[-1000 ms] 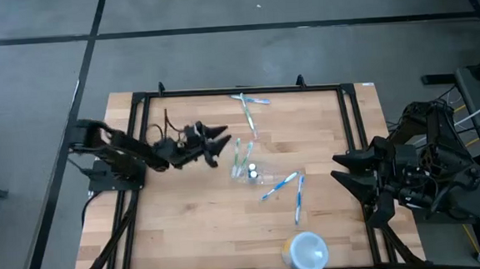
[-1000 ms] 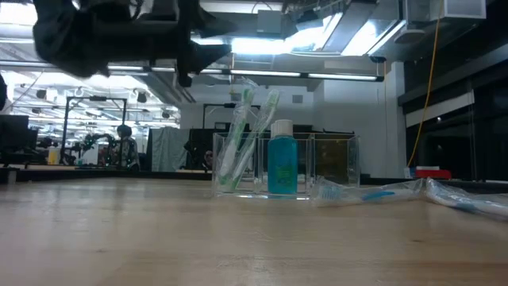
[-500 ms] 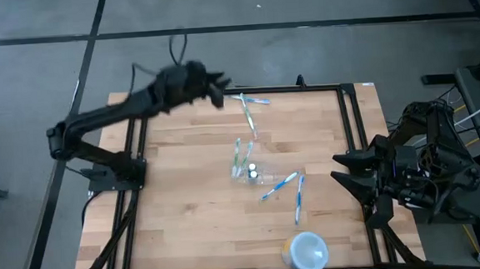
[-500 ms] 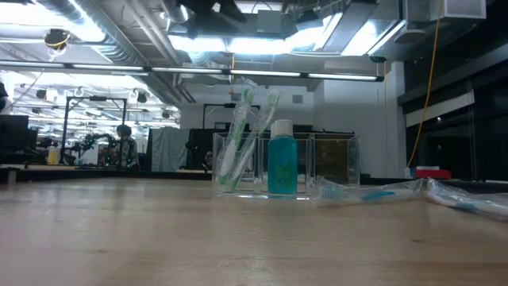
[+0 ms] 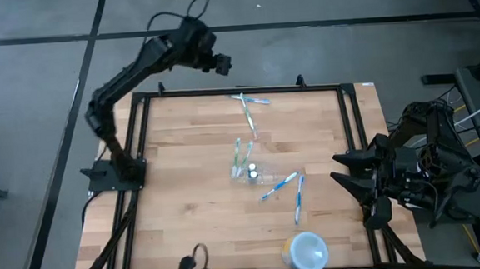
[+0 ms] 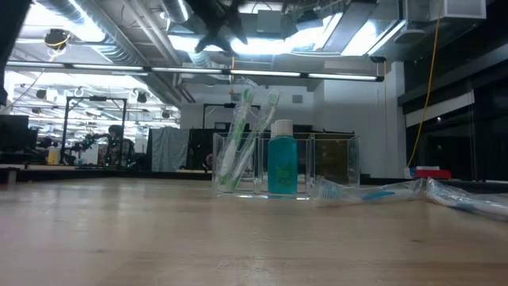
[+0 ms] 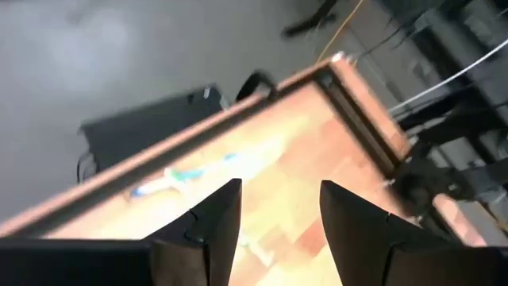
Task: Pick & Place toothbrushing station
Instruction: Put the green toothbrush into the transparent organizer
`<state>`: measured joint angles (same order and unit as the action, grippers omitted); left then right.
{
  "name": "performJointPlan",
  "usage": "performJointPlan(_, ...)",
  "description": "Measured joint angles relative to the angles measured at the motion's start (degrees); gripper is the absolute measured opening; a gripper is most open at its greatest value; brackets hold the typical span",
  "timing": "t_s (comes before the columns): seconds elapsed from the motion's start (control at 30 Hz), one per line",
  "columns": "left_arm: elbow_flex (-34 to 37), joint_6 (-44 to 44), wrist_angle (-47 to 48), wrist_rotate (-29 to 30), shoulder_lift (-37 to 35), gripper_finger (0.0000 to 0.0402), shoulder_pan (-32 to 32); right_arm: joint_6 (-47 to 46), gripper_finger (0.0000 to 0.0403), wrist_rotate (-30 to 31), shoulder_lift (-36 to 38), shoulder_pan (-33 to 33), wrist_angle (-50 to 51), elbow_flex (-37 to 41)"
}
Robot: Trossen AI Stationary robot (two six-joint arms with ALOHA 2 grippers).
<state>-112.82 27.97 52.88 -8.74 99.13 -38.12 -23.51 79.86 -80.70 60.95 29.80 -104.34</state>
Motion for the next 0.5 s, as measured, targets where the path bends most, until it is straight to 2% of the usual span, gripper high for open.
performJointPlan(0.17,-5.17,5.11,1.53,-3.42,8.33,0.0166,-1.55,-0.72,0.0201,-1.40,-0.01,0.00,0.02,0.01)
performJointPlan(0.5,-4.74,12.74,1.59,-3.20,20.32,0.0166,-1.19,-1.50,0.0201,-1.40,-1.48,0.00,0.25,0.00)
